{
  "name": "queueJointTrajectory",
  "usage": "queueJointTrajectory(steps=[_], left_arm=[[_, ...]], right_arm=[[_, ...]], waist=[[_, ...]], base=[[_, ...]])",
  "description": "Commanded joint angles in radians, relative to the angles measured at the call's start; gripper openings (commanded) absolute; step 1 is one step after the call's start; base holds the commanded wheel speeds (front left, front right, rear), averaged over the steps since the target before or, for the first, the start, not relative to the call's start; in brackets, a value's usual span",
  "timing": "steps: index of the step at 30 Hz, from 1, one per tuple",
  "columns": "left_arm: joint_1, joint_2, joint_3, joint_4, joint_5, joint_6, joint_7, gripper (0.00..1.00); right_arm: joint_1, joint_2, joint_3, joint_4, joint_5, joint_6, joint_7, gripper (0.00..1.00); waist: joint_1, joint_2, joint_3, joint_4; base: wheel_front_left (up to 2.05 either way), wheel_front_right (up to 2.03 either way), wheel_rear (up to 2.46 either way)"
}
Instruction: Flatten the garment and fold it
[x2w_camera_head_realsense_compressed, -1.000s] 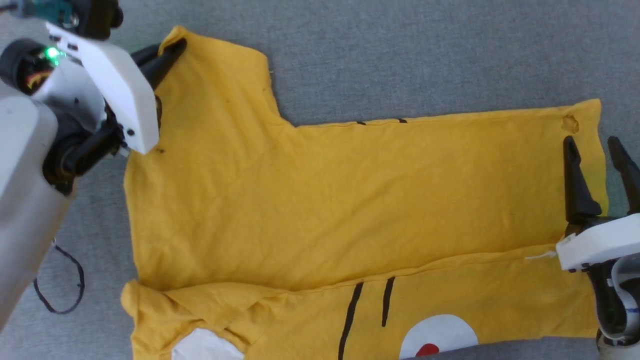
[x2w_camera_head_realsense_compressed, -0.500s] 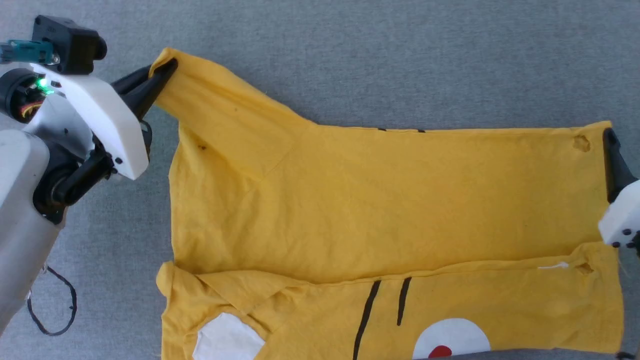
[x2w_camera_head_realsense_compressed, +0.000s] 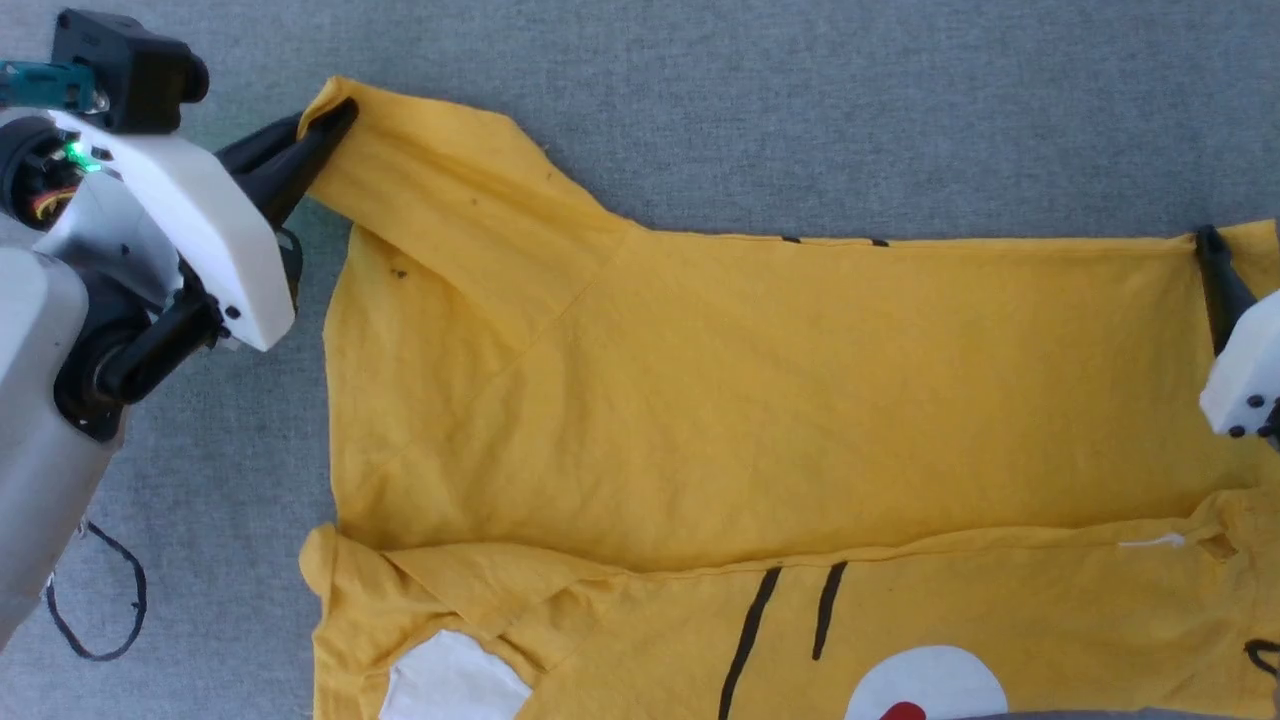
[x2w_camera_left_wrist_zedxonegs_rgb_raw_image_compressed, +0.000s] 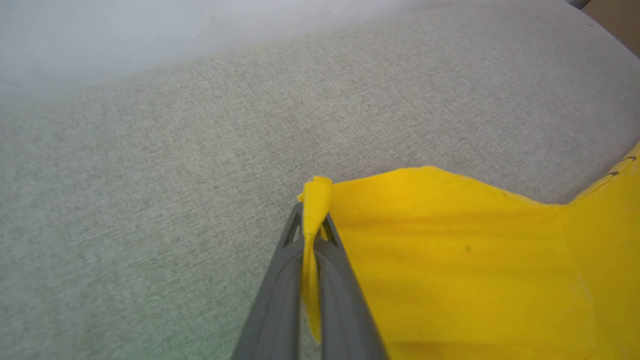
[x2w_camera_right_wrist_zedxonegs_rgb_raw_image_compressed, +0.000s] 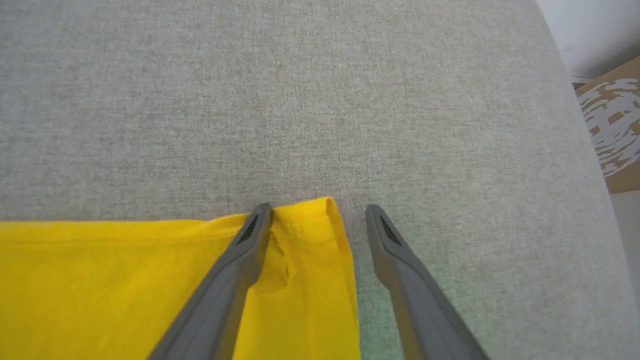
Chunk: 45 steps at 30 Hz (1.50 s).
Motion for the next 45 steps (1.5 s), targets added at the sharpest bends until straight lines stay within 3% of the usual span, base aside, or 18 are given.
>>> queueJointTrajectory(steps=[1,2,4,14,24,37,45], left_arm=[[-0.015,0.006,0.004,-0.004,-0.003,0.007,0.004,0.0],[-0.017,0.006,0.003,-0.005,-0.003,0.007,0.006,0.0],[-0.019,0.004,0.003,-0.006,-0.005,0.007,0.006,0.0],[0.001,-0.007,0.026,-0.014,-0.03,0.009,-0.045,0.0],[0.133,0.007,0.071,-0.095,-0.05,0.035,-0.19,0.0],[0.574,0.093,0.099,-0.324,-0.144,0.163,-0.327,0.0],[0.755,0.066,0.064,-0.333,-0.203,0.21,-0.36,0.0]], right_arm=[[-0.011,0.004,-0.003,0.025,-0.002,-0.001,0.023,0.79],[-0.016,0.009,-0.008,0.035,-0.003,-0.001,0.037,0.47],[-0.025,0.018,-0.018,0.042,-0.007,-0.001,0.059,0.0],[-0.039,0.019,-0.036,-0.021,-0.016,-0.001,0.051,0.0],[0.04,0.032,-0.031,-0.064,0.035,-0.001,-0.037,0.0],[0.336,0.083,-0.123,-0.112,0.139,-0.001,-0.132,0.0],[0.44,0.091,-0.12,-0.06,0.154,-0.001,-0.159,0.0]], waist=[[0.0,0.0,0.013,0.004],[0.0,0.0,0.015,0.005],[0.0,0.0,0.016,0.006],[0.0,0.0,-0.053,0.008],[0.0,0.0,-0.18,0.022],[0.0,0.0,-0.311,0.056],[0.0,0.0,-0.346,0.074]], base=[[0.0,0.0,0.0],[0.0,0.0,0.0],[0.0,0.0,0.0],[0.0,0.0,0.0],[0.0,0.0,0.0],[0.0,0.0,0.0],[0.0,0.0,0.0]])
